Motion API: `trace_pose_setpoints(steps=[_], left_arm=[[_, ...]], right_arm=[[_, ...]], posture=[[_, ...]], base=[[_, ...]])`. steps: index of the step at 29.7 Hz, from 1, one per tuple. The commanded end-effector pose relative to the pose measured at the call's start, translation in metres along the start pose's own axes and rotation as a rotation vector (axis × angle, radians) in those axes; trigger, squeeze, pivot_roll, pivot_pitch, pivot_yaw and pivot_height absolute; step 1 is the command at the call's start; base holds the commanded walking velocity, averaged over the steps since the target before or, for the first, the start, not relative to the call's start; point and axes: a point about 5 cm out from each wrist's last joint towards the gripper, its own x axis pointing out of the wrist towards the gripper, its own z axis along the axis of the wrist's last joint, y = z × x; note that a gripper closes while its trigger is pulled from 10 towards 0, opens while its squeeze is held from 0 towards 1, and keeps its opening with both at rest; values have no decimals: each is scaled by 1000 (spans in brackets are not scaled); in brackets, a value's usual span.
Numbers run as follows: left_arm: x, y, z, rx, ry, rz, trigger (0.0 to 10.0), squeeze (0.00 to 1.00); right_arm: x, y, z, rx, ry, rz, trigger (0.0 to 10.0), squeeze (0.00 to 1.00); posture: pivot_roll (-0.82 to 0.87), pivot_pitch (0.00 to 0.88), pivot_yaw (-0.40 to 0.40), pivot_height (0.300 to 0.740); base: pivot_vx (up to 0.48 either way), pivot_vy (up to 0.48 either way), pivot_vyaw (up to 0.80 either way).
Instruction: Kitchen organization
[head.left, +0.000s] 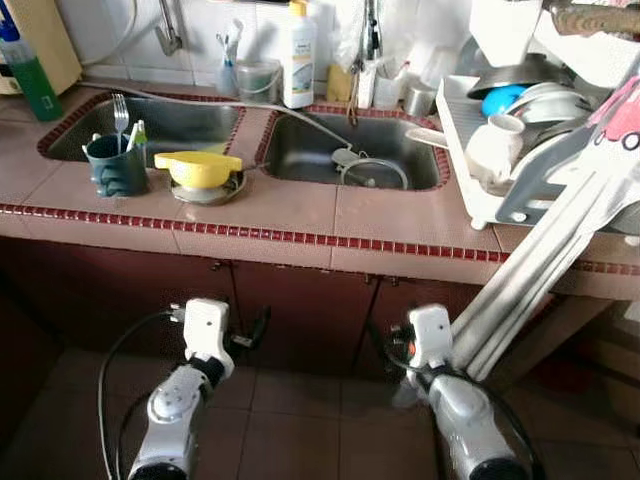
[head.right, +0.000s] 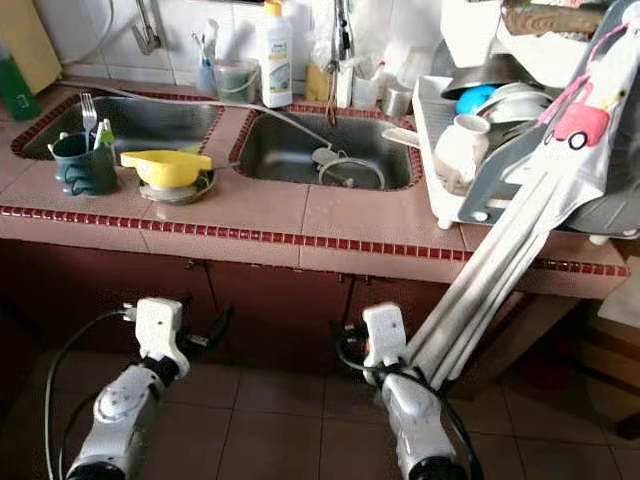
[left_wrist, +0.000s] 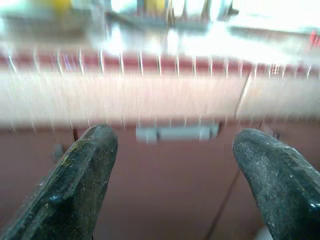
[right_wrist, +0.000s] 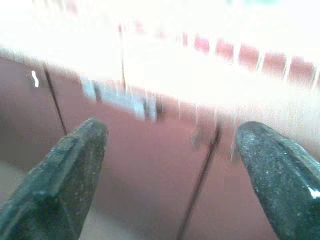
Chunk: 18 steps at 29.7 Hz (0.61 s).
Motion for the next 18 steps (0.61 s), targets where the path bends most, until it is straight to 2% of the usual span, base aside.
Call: trace_pose_setpoints(steps=[1,2,3,4,5,6,7,8,9,13,18], left_arm=[[0,4,17,25,-63,-1,10000,0],[1,5,23,14,-76,-8,10000,0],[2,5,27,6,-84,-13,10000,0],[4,7,35,-11,-105,-7,10000,0],[7,8,45,-29,-125,0,10000,0],[7,8,45,-29,-125,0,10000,0],[11,9,55,-9,-129,18,10000,0],[15,9,64,-22,-149,16,10000,0],[15,9,64,-22,-149,16,10000,0],[20,6,86,39,-199,-12,10000,0],[22,8,104,70,-223,4,10000,0]], right_arm=[[3,-2,19,-35,-90,16,10000,1000],[4,-2,25,-34,-114,23,10000,427],[5,-2,30,-32,-130,29,10000,427],[6,-2,40,-26,-171,42,10000,0],[7,-1,52,-21,-215,57,10000,0],[7,-1,52,-21,-215,57,10000,0],[8,-4,66,-29,-261,38,10000,0],[10,-7,79,-27,-300,29,10000,0],[10,-7,79,-27,-300,29,10000,0],[14,-19,104,-53,-361,-5,10000,0],[12,-32,117,-72,-392,-67,10000,0]], posture=[[-145,0,-37,732],[-146,0,-38,732],[-146,0,-38,732],[-146,0,-40,732],[-146,0,-40,732],[-146,0,-40,732],[-146,0,-42,732],[-146,0,-42,732],[-146,0,-42,732],[-146,0,-42,732],[-146,0,-41,732]], base=[[0,0,0],[0,0,0],[0,0,0],[0,0,0],[0,0,0],[0,0,0],[0,0,0],[0,0,0],[0,0,0],[0,0,0],[0,0,0]])
